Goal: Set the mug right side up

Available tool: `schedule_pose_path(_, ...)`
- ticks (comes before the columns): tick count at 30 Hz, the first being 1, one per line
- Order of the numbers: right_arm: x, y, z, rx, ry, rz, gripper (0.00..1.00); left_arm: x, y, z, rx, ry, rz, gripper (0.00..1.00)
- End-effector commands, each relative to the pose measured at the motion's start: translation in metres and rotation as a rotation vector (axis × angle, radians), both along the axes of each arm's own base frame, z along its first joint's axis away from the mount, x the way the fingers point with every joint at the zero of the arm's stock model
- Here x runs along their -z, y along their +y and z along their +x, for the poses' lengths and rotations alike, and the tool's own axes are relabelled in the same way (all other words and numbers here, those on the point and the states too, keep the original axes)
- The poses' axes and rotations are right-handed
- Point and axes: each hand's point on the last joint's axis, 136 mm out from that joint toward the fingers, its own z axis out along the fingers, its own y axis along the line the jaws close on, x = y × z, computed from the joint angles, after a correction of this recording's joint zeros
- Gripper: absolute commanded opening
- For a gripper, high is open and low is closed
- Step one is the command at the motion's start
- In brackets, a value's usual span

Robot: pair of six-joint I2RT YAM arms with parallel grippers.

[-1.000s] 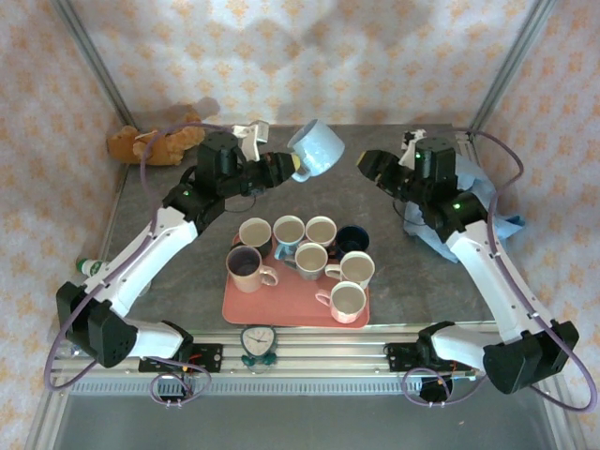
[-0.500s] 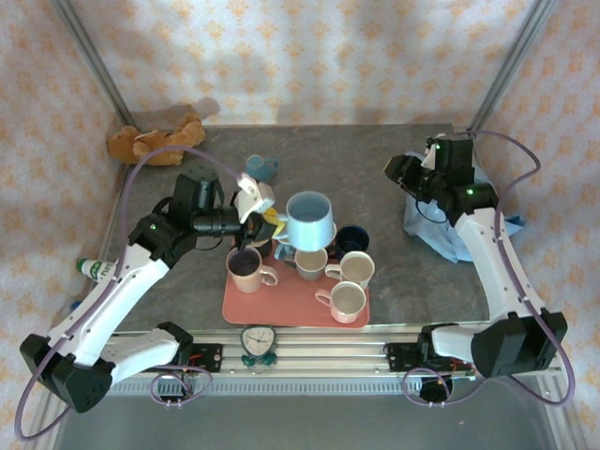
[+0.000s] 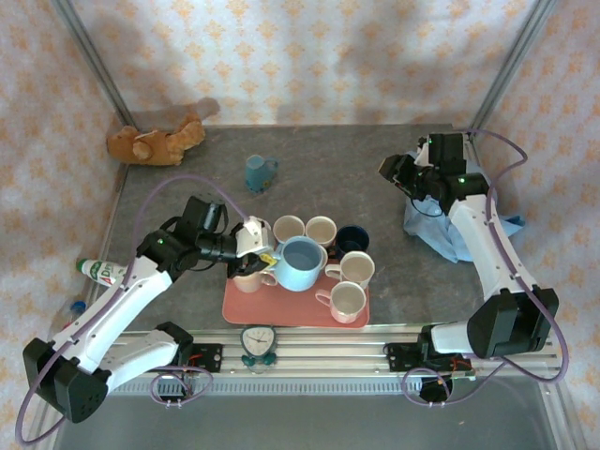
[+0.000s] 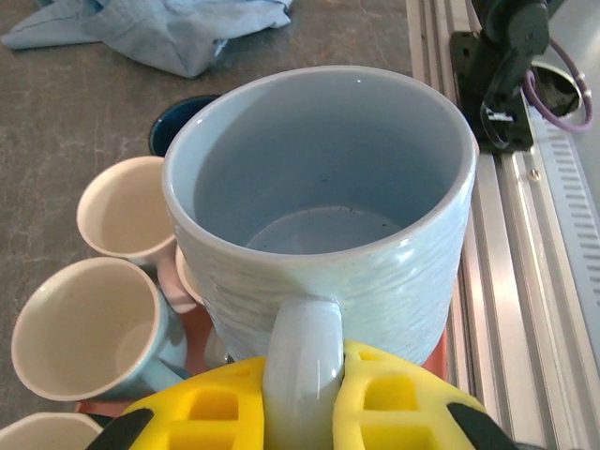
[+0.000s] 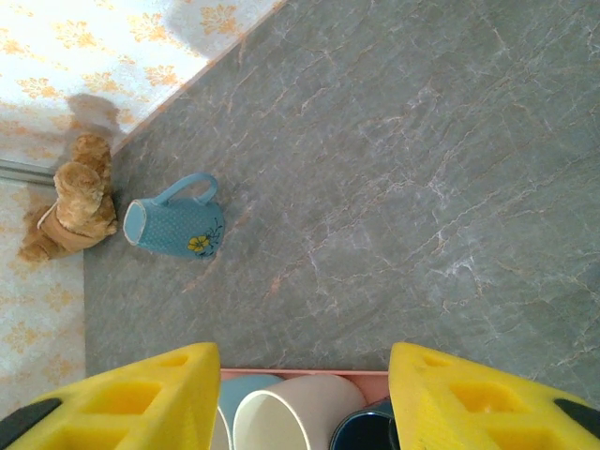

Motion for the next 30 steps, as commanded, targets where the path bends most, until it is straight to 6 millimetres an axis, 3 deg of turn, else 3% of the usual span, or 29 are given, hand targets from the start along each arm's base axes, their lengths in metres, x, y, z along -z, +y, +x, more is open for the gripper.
schedule_pose_path(1, -0.009, -0.001, 0.005, -0.004, -0.018, -0.003, 0.51, -0.024, -0.008, -0.014, 0.130, -0.120, -0.086, 0.00)
schedule_pose_path(9, -0.005, 0.000, 0.011, -0.008, -0.003, 0.001, 0.51, -0.008, -0.003, -0.037, 0.223, -0.097, -0.061, 0.00)
schedule_pose_path(30, -0.003, 0.004, 0.017, -0.011, 0.011, 0.038, 0.51, 0.053, -0.013, -0.034, 0.292, -0.126, 0.103, 0.00)
